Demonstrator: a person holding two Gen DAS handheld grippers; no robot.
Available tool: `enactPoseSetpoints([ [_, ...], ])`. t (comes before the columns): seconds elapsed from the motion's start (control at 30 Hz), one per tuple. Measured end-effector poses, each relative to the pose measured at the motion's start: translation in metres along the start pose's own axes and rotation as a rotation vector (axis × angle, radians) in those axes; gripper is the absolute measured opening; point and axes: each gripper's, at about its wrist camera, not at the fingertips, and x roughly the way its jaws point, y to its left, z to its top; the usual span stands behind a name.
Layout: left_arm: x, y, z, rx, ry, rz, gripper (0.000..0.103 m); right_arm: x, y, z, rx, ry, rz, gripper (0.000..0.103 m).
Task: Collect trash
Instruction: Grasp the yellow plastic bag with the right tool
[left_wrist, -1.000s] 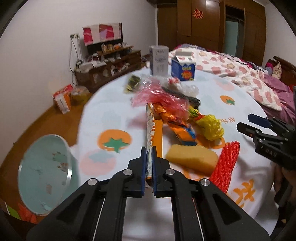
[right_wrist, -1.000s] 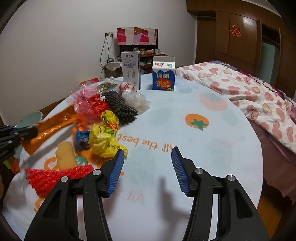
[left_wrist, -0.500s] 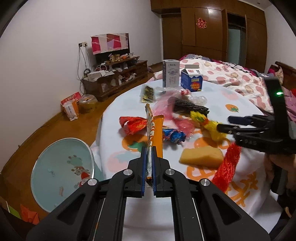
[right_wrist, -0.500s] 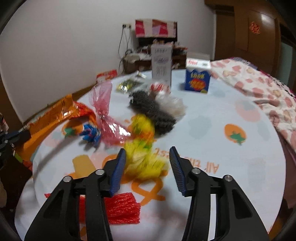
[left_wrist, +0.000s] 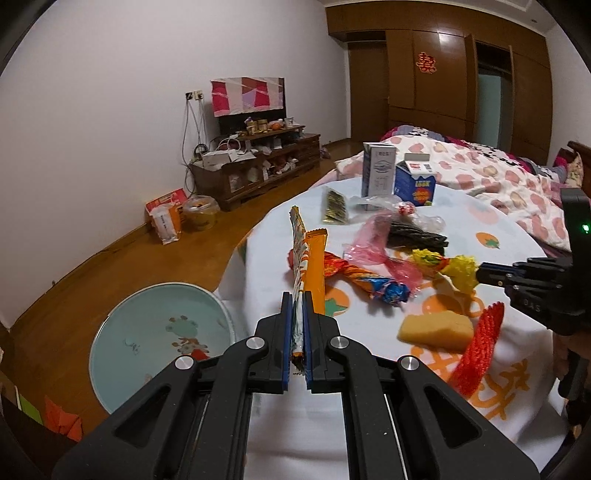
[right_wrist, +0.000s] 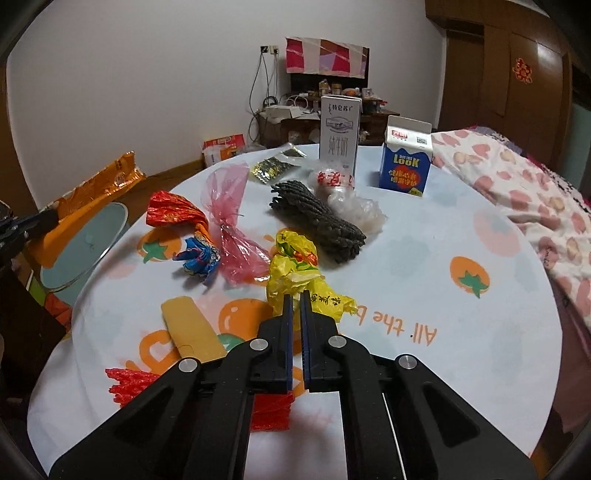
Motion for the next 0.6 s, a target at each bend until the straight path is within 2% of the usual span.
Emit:
enactPoseSetpoints([
  [0.03,0.000,0.001,0.000,-0.002,0.001,0.002,0.005,0.003,-0.001,0.000,-0.002,0.019,0.002,0.011],
  [0.07,0.001,0.002,0.000,-0.002,0.002,0.006,0.005,0.005,-0.002,-0.001,0.002,0.035,0.008,0.032],
  [0.1,0.002,0.004,0.001,-0.006,0.002,0.013,0.005,0.004,-0.004,-0.002,0.010,0.030,0.005,0.042],
  [0.13,0.003,0.006,0.000,-0.009,0.002,0.017,0.005,0.002,-0.006,-0.004,0.016,0.021,0.004,0.049],
  [0.4,0.018,0.029,-0.005,-0.052,0.032,0.070,0.005,0.011,-0.005,0.008,0.010,0.000,-0.025,0.049],
  [0.43,0.019,0.030,-0.005,-0.052,0.032,0.075,0.005,0.020,-0.005,0.010,0.006,0.021,-0.032,0.046],
  [0.47,0.019,0.031,-0.005,-0.055,0.033,0.078,0.005,0.031,-0.006,0.010,0.005,0.061,-0.026,0.022],
  [0.5,0.019,0.033,-0.005,-0.060,0.034,0.078,0.005,0.035,-0.006,0.010,0.003,0.083,-0.016,0.022],
  [0.6,0.013,0.035,-0.004,-0.063,0.016,0.082,0.005,0.022,-0.001,0.010,-0.024,0.044,-0.030,0.019],
])
